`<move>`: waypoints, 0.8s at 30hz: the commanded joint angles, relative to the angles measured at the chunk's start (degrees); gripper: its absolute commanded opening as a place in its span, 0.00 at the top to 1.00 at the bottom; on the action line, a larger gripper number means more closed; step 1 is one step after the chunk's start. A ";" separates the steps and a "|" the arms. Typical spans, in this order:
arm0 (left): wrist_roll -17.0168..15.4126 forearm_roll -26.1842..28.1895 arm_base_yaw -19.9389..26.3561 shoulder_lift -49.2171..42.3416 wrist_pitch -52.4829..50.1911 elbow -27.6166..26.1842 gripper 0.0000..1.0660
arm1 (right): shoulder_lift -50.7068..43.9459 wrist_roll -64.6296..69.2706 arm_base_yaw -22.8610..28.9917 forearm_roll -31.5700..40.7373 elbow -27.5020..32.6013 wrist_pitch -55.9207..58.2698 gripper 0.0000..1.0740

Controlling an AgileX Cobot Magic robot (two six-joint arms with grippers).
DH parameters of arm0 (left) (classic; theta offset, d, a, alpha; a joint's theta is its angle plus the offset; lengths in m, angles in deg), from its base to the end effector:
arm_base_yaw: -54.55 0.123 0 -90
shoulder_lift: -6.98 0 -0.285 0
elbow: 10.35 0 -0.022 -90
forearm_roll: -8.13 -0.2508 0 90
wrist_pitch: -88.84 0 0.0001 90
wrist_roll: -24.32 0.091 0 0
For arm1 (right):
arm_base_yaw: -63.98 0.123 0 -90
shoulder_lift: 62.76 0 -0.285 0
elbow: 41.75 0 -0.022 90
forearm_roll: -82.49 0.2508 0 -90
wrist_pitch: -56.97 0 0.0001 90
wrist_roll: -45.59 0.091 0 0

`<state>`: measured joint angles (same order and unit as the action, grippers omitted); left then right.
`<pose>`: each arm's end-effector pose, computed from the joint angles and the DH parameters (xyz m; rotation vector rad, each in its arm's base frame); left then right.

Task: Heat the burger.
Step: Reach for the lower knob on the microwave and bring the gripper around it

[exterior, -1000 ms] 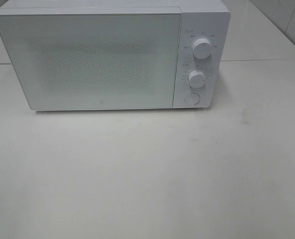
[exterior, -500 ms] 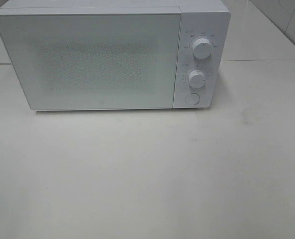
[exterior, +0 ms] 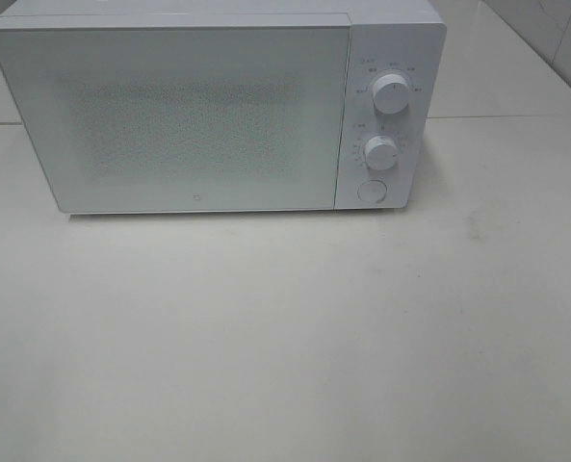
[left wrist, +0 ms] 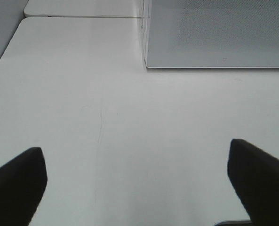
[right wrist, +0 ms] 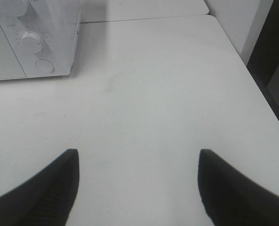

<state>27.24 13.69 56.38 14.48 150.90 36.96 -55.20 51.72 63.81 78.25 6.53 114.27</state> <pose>-0.0091 -0.0081 0.2818 0.0267 2.0364 -0.0639 -0.0038 -0.0057 0.2838 0.1095 1.9696 -0.0197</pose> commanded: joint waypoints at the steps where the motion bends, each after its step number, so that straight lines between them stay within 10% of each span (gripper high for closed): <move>1: -0.29 0.11 0.17 -1.26 -0.63 0.11 0.07 | -1.09 0.06 -0.40 -0.17 0.23 -0.29 0.36; 24: -0.23 0.11 0.17 -1.26 -0.63 0.11 0.07 | 12.95 0.00 -0.40 -0.29 -1.55 -17.88 0.36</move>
<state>27.24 13.69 56.38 14.48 150.90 36.96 -44.89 51.72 63.81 78.25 5.73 99.43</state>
